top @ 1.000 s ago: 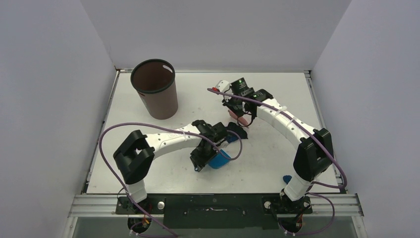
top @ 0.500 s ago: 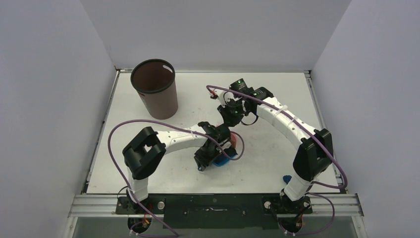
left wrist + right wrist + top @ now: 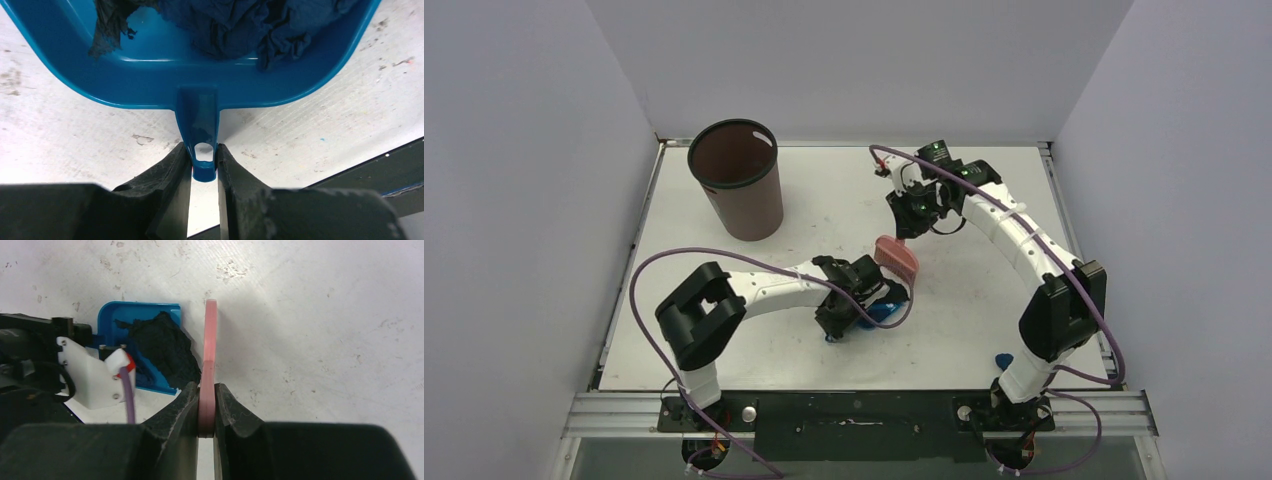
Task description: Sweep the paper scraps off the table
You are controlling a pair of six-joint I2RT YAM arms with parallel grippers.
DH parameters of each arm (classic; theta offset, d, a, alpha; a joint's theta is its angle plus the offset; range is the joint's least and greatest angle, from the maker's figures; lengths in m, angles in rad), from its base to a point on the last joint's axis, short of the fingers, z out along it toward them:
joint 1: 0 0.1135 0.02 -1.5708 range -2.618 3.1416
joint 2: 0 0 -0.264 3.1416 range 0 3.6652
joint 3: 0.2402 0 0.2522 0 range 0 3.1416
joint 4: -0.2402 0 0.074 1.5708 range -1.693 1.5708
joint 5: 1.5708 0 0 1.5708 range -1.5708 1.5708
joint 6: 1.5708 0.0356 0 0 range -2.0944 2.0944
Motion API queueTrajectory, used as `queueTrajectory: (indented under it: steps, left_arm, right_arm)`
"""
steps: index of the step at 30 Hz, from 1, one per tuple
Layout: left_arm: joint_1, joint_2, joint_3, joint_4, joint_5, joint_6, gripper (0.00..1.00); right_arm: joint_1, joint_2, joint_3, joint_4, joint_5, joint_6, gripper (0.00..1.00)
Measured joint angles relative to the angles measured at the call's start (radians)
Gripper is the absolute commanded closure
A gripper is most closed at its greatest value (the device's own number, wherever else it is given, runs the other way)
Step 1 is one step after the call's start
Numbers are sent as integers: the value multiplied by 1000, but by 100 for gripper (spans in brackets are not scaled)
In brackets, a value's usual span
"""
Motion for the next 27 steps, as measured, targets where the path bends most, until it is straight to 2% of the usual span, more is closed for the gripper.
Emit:
queueTrajectory:
  steps: [9, 16, 18, 24, 27]
  left_arm:
    - [0, -74, -29, 102, -32, 4, 100]
    - [0, -74, -41, 123, -32, 4, 100]
    - [0, -76, -41, 129, -32, 4, 100]
    - [0, -106, -52, 142, -31, 3, 100]
    - [0, -140, -63, 137, -31, 3, 100]
  right_arm:
    - [-140, -16, 16, 6, -58, -3, 95]
    - [-201, -145, -51, 112, -58, 24, 95]
    - [-243, -188, -98, 166, -71, 53, 95]
    - [-507, -320, -396, 382, -220, 193, 95]
    - [-542, -322, -513, 440, -271, 231, 95]
